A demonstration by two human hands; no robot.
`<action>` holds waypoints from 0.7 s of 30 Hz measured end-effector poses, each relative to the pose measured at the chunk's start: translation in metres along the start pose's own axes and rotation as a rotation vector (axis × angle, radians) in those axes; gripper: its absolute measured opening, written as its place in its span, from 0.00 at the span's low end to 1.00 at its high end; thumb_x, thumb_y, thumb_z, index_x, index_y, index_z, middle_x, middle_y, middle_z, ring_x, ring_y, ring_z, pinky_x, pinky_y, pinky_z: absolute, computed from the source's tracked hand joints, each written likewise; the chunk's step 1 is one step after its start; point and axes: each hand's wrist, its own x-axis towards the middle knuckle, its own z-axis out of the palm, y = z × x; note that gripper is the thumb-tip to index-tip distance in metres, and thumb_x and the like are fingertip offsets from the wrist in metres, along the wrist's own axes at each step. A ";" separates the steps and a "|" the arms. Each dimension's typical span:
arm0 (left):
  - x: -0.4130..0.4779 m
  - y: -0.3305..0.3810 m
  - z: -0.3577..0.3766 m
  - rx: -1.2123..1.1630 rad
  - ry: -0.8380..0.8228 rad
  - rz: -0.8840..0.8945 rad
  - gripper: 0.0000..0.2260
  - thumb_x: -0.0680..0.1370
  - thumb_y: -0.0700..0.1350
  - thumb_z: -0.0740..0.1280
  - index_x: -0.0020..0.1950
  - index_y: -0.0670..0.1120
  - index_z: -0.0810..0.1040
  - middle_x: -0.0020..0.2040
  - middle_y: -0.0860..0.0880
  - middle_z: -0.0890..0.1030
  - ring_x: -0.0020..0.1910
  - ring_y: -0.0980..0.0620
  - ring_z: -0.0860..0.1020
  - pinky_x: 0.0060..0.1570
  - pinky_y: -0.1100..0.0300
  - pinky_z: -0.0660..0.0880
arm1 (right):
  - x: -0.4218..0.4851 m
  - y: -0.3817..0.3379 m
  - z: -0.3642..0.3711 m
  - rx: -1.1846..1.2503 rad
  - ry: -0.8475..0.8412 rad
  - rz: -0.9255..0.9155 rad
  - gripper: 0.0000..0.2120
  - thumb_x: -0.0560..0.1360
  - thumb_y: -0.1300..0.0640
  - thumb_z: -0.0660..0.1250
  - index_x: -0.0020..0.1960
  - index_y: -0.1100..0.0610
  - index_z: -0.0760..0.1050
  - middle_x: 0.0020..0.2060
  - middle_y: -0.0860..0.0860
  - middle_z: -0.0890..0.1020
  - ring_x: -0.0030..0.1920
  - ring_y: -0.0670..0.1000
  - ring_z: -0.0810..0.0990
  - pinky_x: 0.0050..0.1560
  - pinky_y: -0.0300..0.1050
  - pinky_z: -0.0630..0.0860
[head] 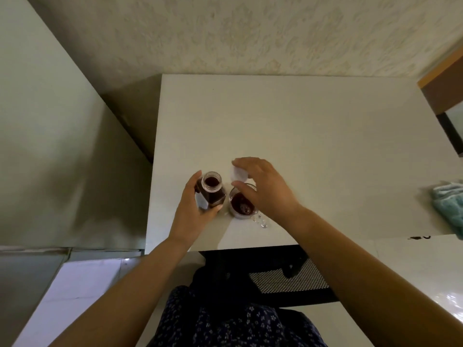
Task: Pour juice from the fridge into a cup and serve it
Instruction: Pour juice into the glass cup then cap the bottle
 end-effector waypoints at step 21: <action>-0.008 -0.014 -0.012 0.406 0.048 0.219 0.33 0.73 0.56 0.69 0.73 0.48 0.60 0.73 0.49 0.66 0.68 0.49 0.70 0.63 0.58 0.72 | 0.041 -0.071 0.013 -0.533 -0.371 -0.111 0.19 0.76 0.44 0.60 0.57 0.57 0.72 0.50 0.52 0.77 0.51 0.53 0.74 0.46 0.45 0.71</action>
